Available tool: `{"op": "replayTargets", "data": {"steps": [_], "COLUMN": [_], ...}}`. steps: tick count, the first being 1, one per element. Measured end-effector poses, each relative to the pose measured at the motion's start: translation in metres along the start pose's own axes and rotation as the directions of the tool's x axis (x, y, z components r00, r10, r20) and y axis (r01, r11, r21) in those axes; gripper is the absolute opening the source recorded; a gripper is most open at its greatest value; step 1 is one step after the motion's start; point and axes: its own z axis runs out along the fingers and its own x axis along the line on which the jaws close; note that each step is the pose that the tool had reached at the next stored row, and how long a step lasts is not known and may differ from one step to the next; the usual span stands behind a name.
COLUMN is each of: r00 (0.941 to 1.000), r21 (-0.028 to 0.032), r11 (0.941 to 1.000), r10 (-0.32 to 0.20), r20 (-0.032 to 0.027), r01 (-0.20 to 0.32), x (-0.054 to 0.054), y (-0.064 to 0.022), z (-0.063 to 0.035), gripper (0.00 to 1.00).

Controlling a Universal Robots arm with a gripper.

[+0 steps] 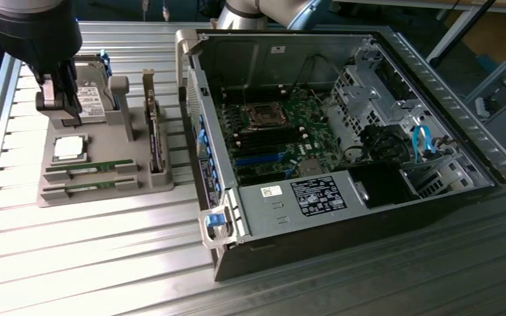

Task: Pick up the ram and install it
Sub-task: 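Pick up the ram and move it above insertion slot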

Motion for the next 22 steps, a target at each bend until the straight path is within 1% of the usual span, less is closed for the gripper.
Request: {"op": "replayTargets", "data": {"steps": [6,19,22], "r00": [1.0000,1.0000,1.0000], "r21": [0.0000,0.0000,-0.0001], "r11": [1.0000,1.0000,1.0000], "r10": [0.000,0.000,0.000], "r20": [0.0000,0.0000,-0.0001], "r01": [0.000,0.000,0.000], "x": [0.000,0.001,0.001], "y": [-0.0004,-0.0010,-0.0012], "z": [0.0083,0.0229,0.0281], "gripper": [0.30,0.30,0.30]}}
